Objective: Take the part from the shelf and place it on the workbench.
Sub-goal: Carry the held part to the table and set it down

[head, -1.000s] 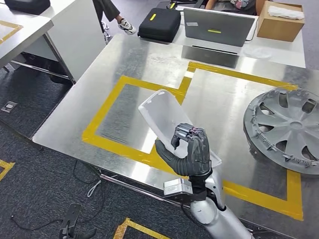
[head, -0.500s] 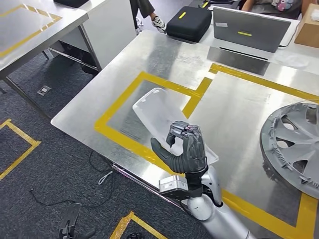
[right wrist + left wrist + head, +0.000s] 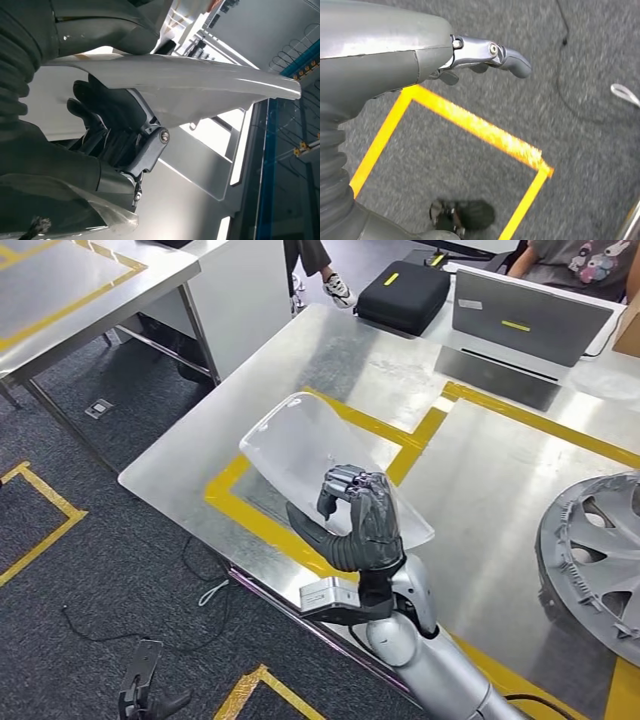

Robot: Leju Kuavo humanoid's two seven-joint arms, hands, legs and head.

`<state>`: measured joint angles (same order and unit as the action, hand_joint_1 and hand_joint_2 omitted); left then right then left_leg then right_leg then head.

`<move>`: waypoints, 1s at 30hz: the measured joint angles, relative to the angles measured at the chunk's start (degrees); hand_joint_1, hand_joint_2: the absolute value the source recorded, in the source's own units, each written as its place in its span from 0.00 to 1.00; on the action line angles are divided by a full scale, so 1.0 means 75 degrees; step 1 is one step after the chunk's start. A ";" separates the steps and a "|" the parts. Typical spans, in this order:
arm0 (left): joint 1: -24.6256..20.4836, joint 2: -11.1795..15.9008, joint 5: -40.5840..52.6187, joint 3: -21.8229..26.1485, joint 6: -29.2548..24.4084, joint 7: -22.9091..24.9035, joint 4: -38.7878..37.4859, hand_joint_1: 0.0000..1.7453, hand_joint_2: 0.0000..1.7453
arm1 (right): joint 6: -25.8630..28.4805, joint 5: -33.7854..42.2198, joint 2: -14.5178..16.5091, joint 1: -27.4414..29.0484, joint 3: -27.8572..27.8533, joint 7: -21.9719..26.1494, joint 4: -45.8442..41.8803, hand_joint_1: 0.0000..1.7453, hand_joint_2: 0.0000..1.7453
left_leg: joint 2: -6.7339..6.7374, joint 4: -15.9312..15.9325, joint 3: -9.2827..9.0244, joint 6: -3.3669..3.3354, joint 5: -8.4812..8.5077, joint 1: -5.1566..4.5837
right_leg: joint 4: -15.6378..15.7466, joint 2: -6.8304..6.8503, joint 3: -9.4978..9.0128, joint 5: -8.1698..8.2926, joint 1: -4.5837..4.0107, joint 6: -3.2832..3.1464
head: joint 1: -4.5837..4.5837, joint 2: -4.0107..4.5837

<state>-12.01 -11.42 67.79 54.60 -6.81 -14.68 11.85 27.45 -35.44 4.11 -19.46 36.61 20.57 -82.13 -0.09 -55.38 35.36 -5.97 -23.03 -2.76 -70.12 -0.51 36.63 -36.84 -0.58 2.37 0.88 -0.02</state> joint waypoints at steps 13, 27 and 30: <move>0.0009 -0.0039 -0.0032 -0.0047 0.0051 0.0060 0.0009 0.00 1.00 | -0.0133 0.0118 0.0097 -0.0190 0.0071 -0.0120 0.0178 1.00 1.00 | -0.0114 -0.1226 0.0461 0.0676 -0.0668 0.0293 | 0.1251 -0.0019 -0.0453 0.0921 0.0282 -0.0058 | -0.0053 0.0000; -0.0019 -0.0106 0.0050 -0.0151 0.0088 0.0111 0.0009 0.00 1.00 | -0.0301 0.0117 0.0362 -0.0611 0.0130 -0.0266 0.0472 1.00 1.00 | -0.0078 -0.0511 0.0122 0.0578 -0.0323 0.0332 | 0.1242 0.0072 -0.0420 0.0762 0.0213 -0.0018 | -0.0072 0.0000; -0.0043 -0.0116 0.0090 -0.0190 0.0119 0.0131 0.0009 0.00 1.00 | -0.0424 0.0106 0.0379 -0.0753 0.0157 -0.0365 0.0619 1.00 1.00 | -0.0076 -0.0451 0.0095 0.0507 -0.0293 0.0314 | 0.0020 0.0067 0.0185 0.0158 0.0199 -0.0010 | -0.0065 0.0000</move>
<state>-12.34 -12.28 68.47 53.18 -5.92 -13.70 11.91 24.27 -34.65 6.95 -25.11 37.78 17.84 -77.49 -0.66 -58.77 36.07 -2.16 -25.23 -0.40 -69.97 -0.01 38.02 -35.66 0.91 2.30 0.39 -0.02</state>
